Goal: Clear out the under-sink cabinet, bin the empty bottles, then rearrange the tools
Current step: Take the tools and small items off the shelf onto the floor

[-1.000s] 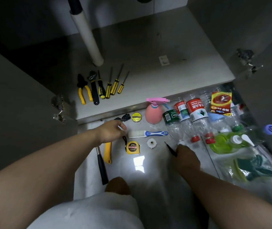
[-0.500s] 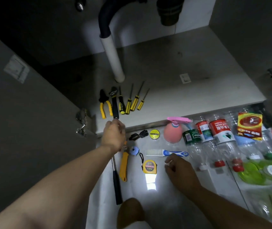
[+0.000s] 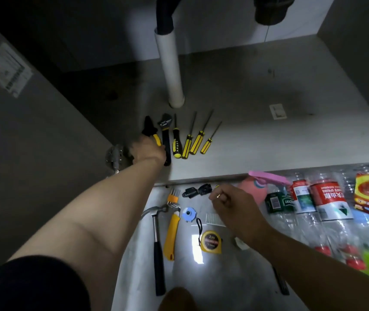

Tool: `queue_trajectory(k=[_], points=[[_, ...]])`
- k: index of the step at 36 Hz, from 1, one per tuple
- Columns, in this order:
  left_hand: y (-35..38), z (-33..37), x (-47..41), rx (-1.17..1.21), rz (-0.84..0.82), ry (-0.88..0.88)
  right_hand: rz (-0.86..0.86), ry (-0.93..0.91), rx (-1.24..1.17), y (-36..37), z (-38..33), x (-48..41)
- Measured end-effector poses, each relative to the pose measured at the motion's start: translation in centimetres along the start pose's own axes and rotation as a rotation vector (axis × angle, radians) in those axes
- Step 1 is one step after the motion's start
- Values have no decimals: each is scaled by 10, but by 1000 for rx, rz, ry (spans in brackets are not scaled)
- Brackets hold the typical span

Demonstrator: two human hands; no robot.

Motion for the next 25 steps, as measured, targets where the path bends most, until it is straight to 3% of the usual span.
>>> queue_trajectory(k=[8,15,20,25], points=[[0,-11,7,290,-74,-115,-38,89,3,8,2,9],[1,-34,91,675,-74,-105,-29,190,-109,4,0,19],[6,-36,179,808,-254,3,-163,372,-265,17,-11,39],[17,-30,255,679,-581,221,-168,448,-484,21,-22,64]])
Point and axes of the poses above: each hand's wrist, its own x-axis away from the middle knuckle, its own y-axis out of the palm, z = x × y, the point moved 6 cm from there along -x, towards the middle knuckle, and after that the axes turned 1 degree about -y, right-handed, at the moved point
